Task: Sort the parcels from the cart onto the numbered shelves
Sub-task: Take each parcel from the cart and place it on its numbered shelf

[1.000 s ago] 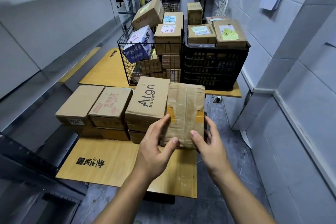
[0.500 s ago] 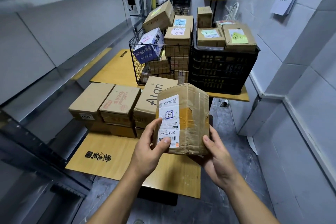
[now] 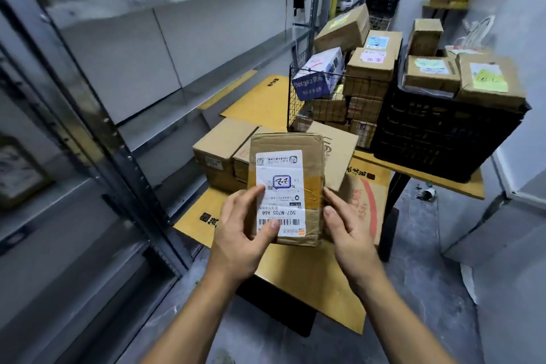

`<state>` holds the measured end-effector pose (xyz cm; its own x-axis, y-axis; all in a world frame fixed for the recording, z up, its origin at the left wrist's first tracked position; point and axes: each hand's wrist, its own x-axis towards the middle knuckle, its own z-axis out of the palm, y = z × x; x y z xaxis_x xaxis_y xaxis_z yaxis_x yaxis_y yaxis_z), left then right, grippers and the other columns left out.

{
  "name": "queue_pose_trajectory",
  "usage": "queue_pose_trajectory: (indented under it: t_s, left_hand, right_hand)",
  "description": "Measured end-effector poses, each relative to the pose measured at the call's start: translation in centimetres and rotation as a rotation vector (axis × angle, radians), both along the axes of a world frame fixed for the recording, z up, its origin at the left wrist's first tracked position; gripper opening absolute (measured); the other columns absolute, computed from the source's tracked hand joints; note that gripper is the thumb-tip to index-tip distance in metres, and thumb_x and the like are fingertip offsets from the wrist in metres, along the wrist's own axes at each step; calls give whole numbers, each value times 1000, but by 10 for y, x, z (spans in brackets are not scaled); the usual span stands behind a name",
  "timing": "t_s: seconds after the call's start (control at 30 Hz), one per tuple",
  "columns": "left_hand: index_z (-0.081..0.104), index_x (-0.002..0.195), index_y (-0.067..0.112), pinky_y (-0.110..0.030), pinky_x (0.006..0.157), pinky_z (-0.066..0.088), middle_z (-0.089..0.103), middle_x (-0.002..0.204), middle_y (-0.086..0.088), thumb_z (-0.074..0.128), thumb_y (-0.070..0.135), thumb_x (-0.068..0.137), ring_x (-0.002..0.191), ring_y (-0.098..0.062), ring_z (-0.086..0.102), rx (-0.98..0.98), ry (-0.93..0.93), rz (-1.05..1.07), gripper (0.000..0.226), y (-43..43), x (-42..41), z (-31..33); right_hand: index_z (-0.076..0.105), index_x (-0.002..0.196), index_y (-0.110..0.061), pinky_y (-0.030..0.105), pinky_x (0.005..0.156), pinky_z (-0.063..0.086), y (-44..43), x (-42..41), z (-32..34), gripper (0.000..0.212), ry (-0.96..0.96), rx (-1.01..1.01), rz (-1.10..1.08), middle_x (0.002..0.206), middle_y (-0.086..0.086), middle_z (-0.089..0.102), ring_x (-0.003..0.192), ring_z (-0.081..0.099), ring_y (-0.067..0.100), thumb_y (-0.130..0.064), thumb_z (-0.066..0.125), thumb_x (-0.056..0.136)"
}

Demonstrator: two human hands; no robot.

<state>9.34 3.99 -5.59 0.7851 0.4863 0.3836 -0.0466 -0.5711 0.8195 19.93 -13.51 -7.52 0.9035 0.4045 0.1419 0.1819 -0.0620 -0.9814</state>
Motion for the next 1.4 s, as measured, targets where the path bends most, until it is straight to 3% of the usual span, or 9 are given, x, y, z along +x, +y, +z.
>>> queue_pose_trajectory:
  t_s: [0.17,0.4,0.6,0.73,0.83,0.93,1.07,1.27,1.4]
  left_hand:
    - [44,129,49,0,93,29,42,128,16,70,40,76,120,9,42,62,-8,154,60,34,-39,12]
    - [48,134,44,-4,99,31,38,131,16,67,36,83,124,4,41,195,-52,385,55,89,-109,32]
    - [47,136,43,-10,102,35,37,134,13,66,34,85,128,-3,41,279,-77,489,55,125,-179,54]
    - [44,137,43,-22,104,41,38,136,9,62,39,86,128,-10,43,349,-85,544,55,142,-230,62]
    - [37,140,48,-37,102,47,36,138,14,60,42,86,127,-13,46,337,-70,631,60,153,-275,59]
    - [34,141,49,-31,105,42,36,140,15,59,43,85,129,-10,43,345,-41,714,62,162,-325,52]
    - [33,141,49,-5,104,25,30,141,26,56,45,86,131,6,34,330,29,826,60,165,-390,43]
    - [48,136,31,-8,105,26,45,132,15,54,41,88,124,5,40,273,99,1067,49,154,-486,22]
    - [50,135,28,-23,103,33,43,131,15,58,38,89,123,-5,38,229,363,1292,48,145,-555,1]
  right_hand:
    - [42,129,-69,49,108,46,56,-25,17,58,1,37,236,135,-20,58,130,52,4,-71,65,76]
    - [39,121,-73,38,93,58,145,-73,41,57,-86,78,365,115,-39,60,111,60,-8,-38,67,86]
    - [38,130,-65,42,90,59,211,-127,57,71,-15,167,478,118,-19,66,112,63,1,-56,76,70]
    - [37,125,-70,17,72,57,249,-169,68,70,-13,228,529,112,-30,64,105,61,-10,-51,78,71]
    - [38,130,-65,32,80,61,273,-207,69,71,34,225,648,114,-26,66,108,63,-3,-52,78,72]
    - [39,132,-60,45,91,58,295,-249,67,69,24,214,740,115,-27,65,111,61,-3,-48,76,75]
    - [41,128,-61,42,95,55,323,-308,58,63,22,214,837,116,-23,67,112,61,-2,-32,77,84]
    - [38,119,-69,33,88,57,362,-386,45,65,75,168,980,119,-18,63,109,62,-2,-28,76,86]
    - [35,111,-79,35,85,58,387,-442,36,66,75,131,1102,122,-22,59,109,64,2,-34,76,85]
